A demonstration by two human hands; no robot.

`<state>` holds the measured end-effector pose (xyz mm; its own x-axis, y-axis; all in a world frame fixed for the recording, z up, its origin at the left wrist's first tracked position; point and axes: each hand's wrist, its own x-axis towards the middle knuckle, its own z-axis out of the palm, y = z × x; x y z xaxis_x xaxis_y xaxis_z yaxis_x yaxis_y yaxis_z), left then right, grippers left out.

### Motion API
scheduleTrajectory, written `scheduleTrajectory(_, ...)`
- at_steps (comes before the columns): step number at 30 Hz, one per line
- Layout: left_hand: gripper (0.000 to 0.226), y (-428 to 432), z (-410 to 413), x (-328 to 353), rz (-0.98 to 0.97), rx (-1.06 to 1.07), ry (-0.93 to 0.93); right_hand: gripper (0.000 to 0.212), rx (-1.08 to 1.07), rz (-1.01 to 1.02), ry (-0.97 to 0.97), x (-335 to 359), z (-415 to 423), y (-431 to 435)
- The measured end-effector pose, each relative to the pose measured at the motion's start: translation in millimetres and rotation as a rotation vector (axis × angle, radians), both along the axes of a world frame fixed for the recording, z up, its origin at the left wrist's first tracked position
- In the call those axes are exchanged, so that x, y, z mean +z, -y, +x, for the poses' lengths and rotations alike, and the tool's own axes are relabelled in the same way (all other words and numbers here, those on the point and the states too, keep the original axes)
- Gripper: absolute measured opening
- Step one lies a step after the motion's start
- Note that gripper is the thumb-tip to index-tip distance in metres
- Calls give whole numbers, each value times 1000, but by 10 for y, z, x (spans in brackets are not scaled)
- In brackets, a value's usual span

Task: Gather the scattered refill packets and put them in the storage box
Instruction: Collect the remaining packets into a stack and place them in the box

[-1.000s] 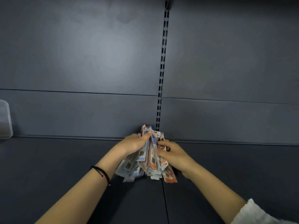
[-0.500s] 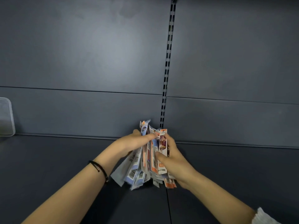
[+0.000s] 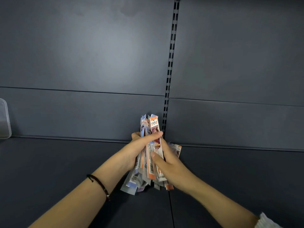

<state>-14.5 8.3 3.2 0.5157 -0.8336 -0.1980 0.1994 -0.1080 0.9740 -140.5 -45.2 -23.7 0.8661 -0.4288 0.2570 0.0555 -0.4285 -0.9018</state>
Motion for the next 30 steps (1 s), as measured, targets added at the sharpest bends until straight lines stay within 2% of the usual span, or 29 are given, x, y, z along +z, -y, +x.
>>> scheduleTrajectory(3,69,-51,9,34,-75,2,-20,60,48,-34,13,65,19,-26)
scheduleTrajectory(7,62,-122,62,52,-213,82,-25,94,62,16,34,140,67,-25)
scheduleTrajectory(9,60,-155,107,43,-267,122,-41,102,45,69,64,166,104,-26)
scheduleTrajectory(12,57,-194,159,20,-324,162,-33,98,8,126,165,180,119,-48)
scheduleTrajectory(15,55,-220,179,17,-392,173,-17,89,-119,162,283,250,94,-71)
scheduleTrajectory(18,52,-229,159,62,-461,146,59,81,-214,198,243,344,121,-14)
scheduleTrajectory(20,57,-224,107,134,-507,123,162,73,-153,278,167,436,152,10)
scheduleTrajectory(23,67,-216,40,178,-525,99,268,54,-91,256,115,491,145,-3)
scheduleTrajectory(26,58,-259,16,93,-465,49,325,60,-73,209,130,408,131,-67)
scheduleTrajectory(28,53,-302,-2,15,-437,-35,376,53,-61,159,182,325,144,-147)
scheduleTrajectory(30,54,-326,-10,-25,-428,-112,420,45,-55,202,210,299,161,-178)
